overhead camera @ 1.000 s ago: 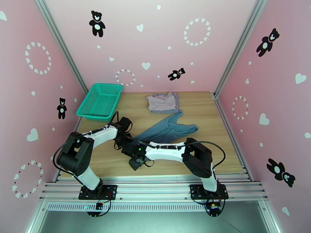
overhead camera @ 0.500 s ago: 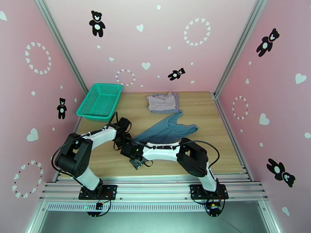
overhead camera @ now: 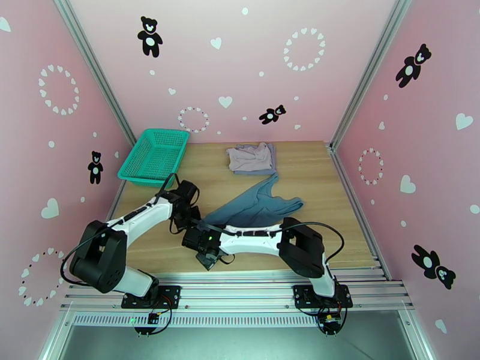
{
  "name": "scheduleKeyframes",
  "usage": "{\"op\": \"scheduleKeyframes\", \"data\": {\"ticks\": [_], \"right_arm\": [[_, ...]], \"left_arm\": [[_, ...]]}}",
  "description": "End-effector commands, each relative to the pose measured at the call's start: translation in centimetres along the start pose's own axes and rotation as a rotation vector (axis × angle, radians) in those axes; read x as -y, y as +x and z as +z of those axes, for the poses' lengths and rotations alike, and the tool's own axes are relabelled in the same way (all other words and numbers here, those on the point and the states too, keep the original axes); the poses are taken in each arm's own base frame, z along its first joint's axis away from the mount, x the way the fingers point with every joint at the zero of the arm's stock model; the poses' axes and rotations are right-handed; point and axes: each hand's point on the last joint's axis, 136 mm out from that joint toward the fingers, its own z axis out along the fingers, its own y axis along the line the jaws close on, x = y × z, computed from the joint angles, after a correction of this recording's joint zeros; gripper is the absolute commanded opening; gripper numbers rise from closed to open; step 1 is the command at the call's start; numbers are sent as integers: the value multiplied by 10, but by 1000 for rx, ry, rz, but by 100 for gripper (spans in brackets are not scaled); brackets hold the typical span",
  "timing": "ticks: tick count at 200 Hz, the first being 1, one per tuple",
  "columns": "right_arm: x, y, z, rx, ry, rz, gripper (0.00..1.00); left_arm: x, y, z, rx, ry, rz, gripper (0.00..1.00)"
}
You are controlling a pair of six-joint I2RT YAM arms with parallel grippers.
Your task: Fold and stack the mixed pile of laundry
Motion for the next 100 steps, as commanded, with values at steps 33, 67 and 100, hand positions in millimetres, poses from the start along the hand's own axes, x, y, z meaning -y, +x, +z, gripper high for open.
{"op": "scheduleKeyframes", "data": {"ticks": [33,67,100], "right_arm": [[72,5,-58,59,165,155,0],[117,19,-73,81,208,239,0],[153,33,-76,70,236,290,0]], "left_arm": [[75,-18,-27,-11,89,142,0],[123,-25,-21,-27,120,197,0],[165,-31,-7,-50,153,235,0]]}}
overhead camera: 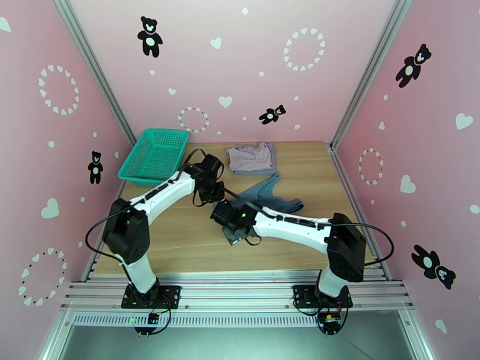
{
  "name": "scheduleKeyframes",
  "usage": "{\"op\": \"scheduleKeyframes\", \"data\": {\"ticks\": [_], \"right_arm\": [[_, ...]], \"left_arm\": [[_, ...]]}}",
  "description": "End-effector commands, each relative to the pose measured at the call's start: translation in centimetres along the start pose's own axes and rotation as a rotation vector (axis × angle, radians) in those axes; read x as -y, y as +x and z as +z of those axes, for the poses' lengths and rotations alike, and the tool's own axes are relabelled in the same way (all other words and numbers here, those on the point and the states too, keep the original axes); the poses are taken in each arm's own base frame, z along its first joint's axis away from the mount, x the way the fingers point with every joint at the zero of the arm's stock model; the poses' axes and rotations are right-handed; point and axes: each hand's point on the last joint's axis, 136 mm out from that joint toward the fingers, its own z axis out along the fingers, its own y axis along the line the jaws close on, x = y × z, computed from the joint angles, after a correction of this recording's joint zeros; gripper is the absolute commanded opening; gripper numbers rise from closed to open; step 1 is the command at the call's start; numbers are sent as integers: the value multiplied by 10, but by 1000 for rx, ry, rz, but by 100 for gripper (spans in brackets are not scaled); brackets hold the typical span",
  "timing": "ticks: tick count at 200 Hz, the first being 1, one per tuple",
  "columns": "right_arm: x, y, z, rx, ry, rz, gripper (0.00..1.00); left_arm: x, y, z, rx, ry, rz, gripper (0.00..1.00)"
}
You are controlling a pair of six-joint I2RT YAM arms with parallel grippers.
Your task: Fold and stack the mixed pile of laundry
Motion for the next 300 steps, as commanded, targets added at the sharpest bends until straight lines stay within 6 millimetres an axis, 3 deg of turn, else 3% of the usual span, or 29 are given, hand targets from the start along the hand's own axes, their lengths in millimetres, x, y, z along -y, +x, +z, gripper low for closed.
{"op": "scheduleKeyframes", "data": {"ticks": [1,45,99,124,132,150,166,207,226,241,261,271,300], "right_arm": [[29,10,-1,-18,49,17,0],[60,17,24,-68,80,54,0],[70,18,66,-118,140,61,0],[75,20,78,-130,191,78,0],[78,20,78,-125,211,92,5],[88,17,72,-99,259,123,24],[95,13,61,-64,281,153,34],[119,2,12,52,329,220,48],[127,0,-3,82,315,245,48],[122,-2,-5,84,262,245,40],[97,-3,1,52,126,224,31],[80,-1,5,33,56,215,31],[32,2,10,24,-37,129,46]], "left_arm": [[25,-2,10,-37,25,35,0],[47,-14,50,-82,-3,54,0],[37,-22,84,-117,-86,46,0],[35,-22,87,-119,-101,47,22],[34,-24,87,-115,-107,49,30],[35,-27,82,-101,-114,53,43],[38,-32,75,-82,-108,58,50],[44,-45,42,-5,-108,70,64],[38,-43,31,17,-125,73,66],[28,-39,27,25,-141,67,65],[12,-29,27,25,-156,49,64],[3,-23,30,20,-168,42,63],[-24,-6,45,-16,-184,5,64]]}}
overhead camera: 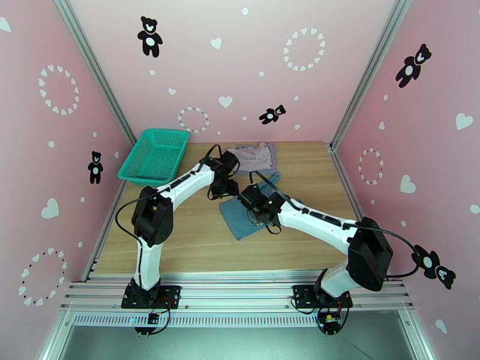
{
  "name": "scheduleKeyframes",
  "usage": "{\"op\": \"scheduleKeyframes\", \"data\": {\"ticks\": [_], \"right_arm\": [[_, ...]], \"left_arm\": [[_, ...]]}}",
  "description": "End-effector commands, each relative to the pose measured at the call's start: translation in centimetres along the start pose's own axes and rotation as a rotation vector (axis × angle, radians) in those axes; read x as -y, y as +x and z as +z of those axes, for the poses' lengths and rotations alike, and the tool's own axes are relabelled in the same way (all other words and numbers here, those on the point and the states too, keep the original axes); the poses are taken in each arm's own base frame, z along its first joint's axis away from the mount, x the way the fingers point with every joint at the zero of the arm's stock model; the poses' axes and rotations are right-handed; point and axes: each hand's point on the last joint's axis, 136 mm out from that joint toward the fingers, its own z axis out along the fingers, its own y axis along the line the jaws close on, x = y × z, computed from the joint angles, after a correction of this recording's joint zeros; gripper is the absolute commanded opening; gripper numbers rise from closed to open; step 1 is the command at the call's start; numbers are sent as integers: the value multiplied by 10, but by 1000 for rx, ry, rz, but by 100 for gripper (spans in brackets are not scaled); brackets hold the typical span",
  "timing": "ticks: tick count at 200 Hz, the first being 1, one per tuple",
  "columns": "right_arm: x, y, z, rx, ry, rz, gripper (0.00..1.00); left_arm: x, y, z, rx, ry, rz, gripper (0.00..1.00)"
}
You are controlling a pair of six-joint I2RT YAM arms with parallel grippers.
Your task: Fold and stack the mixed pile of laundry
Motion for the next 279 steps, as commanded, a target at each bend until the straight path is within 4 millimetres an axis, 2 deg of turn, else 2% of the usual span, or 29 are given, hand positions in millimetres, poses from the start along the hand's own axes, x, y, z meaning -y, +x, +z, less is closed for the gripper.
{"op": "scheduleKeyframes", "data": {"ticks": [1,23,53,75,113,164,187,200,213,232,279], "right_arm": [[-48,20,5,-52,-121,-80,47],[-75,29,16,-67,-125,-140,50],[-100,39,37,-103,-128,-181,50],[-100,40,51,-121,-78,-191,49],[-95,34,57,-116,-15,-213,47],[-98,56,81,-194,-9,-235,34],[-106,64,88,-219,-32,-241,18],[-116,65,86,-217,-61,-255,8],[-128,65,81,-210,-93,-279,4],[-146,66,71,-209,-134,-310,1],[-183,84,46,-248,-238,-368,1]], "left_arm": [[-18,6,16,-4,-14,-35,64],[-24,12,29,-24,6,-60,64],[-28,14,40,-35,7,-71,64],[-26,14,51,-48,11,-72,64],[-28,15,67,-65,2,-74,63],[-37,22,86,-96,-36,-74,44],[-47,28,89,-98,-63,-84,31],[-56,33,87,-95,-84,-89,23],[-68,38,81,-93,-106,-98,20],[-87,49,70,-85,-134,-113,19],[-129,92,46,-87,-202,-133,20]]}}
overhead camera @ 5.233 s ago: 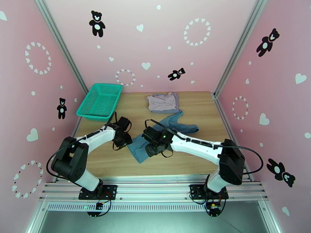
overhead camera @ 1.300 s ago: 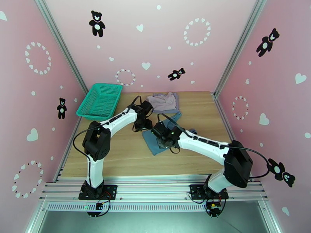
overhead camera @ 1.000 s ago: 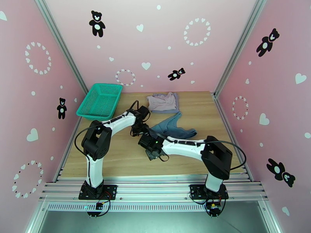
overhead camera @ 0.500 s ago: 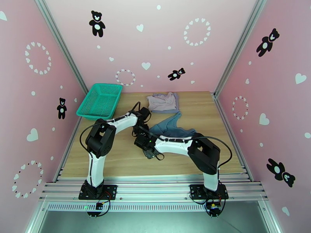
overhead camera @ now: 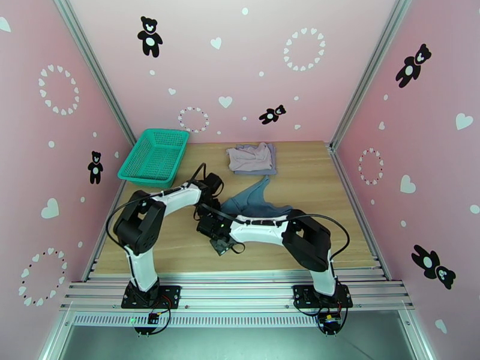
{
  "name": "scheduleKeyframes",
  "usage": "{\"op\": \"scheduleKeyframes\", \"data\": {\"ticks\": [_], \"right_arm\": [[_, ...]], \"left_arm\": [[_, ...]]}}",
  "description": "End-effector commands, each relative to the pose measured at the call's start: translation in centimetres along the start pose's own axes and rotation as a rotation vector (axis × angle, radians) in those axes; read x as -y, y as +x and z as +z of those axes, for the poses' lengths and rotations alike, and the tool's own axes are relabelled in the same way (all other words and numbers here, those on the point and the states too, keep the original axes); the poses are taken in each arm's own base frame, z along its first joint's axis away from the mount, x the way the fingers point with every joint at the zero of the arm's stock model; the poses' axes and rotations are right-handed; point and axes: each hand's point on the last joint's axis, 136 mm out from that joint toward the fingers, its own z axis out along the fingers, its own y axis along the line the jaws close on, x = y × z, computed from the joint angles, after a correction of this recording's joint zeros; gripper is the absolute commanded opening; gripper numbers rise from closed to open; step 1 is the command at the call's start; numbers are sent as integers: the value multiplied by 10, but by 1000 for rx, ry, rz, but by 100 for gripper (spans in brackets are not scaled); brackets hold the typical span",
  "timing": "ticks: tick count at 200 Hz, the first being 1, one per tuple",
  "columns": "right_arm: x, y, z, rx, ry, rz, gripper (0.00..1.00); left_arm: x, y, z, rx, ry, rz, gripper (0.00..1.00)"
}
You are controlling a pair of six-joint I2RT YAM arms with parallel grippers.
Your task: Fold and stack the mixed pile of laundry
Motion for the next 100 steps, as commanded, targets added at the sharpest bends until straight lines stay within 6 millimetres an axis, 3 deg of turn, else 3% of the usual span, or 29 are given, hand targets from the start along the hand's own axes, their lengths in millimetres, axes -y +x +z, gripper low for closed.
{"op": "scheduleKeyframes", "data": {"ticks": [1,28,48,81,100], "right_arm": [[-25,10,-2,-58,-69,-35,1],[-31,13,-6,-61,-75,-43,2],[-24,12,-9,-48,-39,-37,20],[-11,-2,-38,19,-10,-25,42],[2,-12,-70,82,-7,-7,52]], "left_arm": [[-44,34,-1,-53,-131,-23,20],[-69,49,-11,-38,-181,-48,24],[-77,50,-18,-17,-202,-56,36],[-59,30,-43,31,-167,-45,71],[-40,7,-75,92,-132,-26,79]]}}
